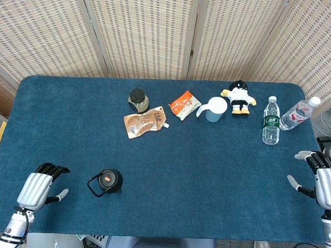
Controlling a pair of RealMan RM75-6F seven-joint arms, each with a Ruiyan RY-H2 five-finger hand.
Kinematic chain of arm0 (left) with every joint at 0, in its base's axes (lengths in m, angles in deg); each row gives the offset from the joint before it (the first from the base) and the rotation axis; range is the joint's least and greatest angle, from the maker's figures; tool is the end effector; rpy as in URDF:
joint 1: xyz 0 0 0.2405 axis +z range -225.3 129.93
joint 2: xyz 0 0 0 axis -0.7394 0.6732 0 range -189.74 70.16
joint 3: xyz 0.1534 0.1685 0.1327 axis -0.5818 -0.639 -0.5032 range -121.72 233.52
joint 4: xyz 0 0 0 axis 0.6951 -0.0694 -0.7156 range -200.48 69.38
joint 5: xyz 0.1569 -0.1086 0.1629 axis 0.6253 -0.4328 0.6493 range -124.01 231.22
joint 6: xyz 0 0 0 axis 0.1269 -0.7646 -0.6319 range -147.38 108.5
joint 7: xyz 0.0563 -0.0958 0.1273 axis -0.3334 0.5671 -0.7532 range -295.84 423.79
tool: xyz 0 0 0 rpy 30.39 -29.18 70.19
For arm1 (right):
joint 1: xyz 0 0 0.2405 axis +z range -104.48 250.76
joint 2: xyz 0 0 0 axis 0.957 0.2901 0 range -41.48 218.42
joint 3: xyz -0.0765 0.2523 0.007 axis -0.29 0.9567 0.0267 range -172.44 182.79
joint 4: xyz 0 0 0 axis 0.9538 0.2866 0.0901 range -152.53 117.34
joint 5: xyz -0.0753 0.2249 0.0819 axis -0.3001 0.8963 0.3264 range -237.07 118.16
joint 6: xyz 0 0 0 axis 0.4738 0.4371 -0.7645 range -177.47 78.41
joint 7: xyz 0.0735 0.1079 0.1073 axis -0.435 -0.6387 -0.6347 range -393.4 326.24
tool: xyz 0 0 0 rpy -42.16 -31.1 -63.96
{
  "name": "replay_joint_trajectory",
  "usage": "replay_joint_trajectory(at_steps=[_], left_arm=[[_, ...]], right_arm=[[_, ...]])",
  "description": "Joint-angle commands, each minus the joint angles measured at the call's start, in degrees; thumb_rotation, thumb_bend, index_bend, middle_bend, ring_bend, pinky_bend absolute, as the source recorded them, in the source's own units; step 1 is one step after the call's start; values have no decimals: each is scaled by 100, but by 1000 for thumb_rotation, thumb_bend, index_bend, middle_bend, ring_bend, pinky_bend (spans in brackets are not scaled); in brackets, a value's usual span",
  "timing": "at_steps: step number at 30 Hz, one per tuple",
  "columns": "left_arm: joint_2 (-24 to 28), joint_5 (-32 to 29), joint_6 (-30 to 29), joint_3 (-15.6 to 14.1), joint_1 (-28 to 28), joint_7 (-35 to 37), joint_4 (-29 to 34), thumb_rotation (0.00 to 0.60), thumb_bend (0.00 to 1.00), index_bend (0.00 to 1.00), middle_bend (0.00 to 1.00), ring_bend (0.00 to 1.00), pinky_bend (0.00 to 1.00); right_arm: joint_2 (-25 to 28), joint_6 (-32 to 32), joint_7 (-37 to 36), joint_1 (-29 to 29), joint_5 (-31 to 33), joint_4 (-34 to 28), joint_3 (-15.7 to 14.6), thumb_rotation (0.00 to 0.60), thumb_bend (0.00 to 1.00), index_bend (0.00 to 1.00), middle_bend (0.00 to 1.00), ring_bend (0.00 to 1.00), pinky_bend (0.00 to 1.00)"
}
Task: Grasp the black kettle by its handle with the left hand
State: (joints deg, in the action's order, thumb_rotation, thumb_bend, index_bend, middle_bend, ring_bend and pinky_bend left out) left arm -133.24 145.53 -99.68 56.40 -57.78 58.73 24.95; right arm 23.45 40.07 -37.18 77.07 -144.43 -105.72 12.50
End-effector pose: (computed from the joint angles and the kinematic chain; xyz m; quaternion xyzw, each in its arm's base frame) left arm -0.2896 0.2231 0.0468 -0.6636 -0.3762 -0.4062 0.5031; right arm -0.3417 -0.2230 0.1549 0.5507 -0.3500 0.4322 0.6225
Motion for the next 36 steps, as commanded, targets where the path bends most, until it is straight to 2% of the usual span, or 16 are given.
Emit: replay_joint_trajectory(at_steps=[1, 7, 18, 36], left_arm=[[15, 94, 131, -44, -115, -69, 33, 600, 167, 303, 353, 287, 189], [-24, 239, 404, -116, -327, -225, 107, 600, 166, 268, 338, 283, 189], [-109, 292, 822, -174, -648, -406, 187, 600, 166, 262, 331, 282, 189], [-258, 126, 1074, -154, -908, -570, 229, 600, 166, 254, 320, 277, 190]], right_arm=[[2, -1, -3, -6, 8, 1, -2, 600, 197, 360, 325, 229, 266], [6, -14, -18, -19, 2, 3, -22, 600, 197, 360, 325, 229, 266], [-7, -33, -107, -61, 26, 64, -54, 600, 197, 360, 325, 229, 266], [16, 2, -178, -126, 34, 83, -69, 600, 198, 360, 325, 229, 266]])
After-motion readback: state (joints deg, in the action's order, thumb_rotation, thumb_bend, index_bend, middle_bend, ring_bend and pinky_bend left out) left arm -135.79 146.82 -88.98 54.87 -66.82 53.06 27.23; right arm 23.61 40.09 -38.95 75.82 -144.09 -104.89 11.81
